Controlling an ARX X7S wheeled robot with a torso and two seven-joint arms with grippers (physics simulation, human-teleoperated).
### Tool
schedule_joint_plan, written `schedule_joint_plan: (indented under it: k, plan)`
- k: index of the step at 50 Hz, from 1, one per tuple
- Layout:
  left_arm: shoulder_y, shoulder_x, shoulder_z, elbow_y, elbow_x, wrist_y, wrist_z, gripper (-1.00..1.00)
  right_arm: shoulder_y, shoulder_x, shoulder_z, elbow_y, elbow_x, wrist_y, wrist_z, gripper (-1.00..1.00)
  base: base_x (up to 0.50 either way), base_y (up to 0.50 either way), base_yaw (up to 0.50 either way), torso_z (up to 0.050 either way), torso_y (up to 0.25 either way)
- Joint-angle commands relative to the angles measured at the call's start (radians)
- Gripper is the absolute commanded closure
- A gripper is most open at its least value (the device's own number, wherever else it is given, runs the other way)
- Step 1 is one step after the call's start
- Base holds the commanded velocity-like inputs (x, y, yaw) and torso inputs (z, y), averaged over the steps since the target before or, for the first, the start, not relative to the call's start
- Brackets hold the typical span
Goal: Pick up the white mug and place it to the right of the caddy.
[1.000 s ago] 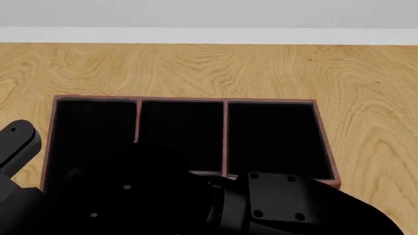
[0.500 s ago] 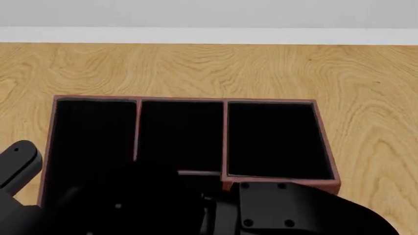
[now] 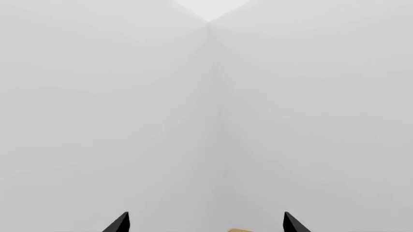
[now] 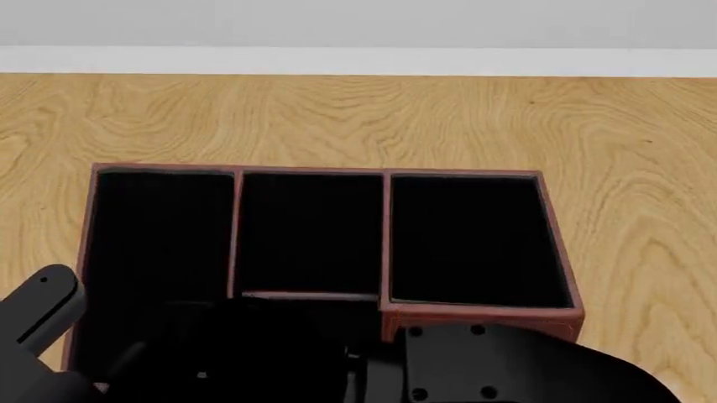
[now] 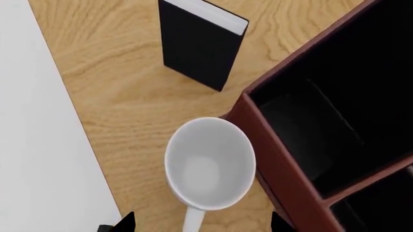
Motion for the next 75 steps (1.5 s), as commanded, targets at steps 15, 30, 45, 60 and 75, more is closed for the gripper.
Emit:
schedule_joint_plan:
  k: [15,30,45,60,75]
  plan:
    - [-0.034,-0.003,0.048,-0.027,0.015,0.003,0.006,-1.00,-0.028,0.000,-0.035,0.029,-0.014,-0.051,-0.061,-1.00,0.00,0.00,0.00,0.000,0.000]
    - [-0.046,0.003,0.067,-0.040,0.023,0.011,0.012,-1.00,-0.042,-0.001,-0.059,0.054,-0.014,-0.077,-0.078,-1.00,0.00,0.00,0.00,0.000,0.000]
    - [-0.038,0.014,0.067,-0.056,0.033,0.030,0.029,-1.00,-0.057,-0.006,-0.084,0.085,-0.018,-0.098,-0.104,-1.00,0.00,0.00,0.00,0.000,0.000]
    - [-0.050,0.016,0.077,-0.064,0.031,0.031,0.034,-1.00,-0.067,-0.016,-0.119,0.118,-0.025,-0.116,-0.136,-1.00,0.00,0.00,0.00,0.000,0.000]
    - [-0.048,0.024,0.085,-0.074,0.044,0.036,0.038,-1.00,-0.081,-0.015,-0.150,0.139,-0.027,-0.136,-0.164,-1.00,0.00,0.00,0.00,0.000,0.000]
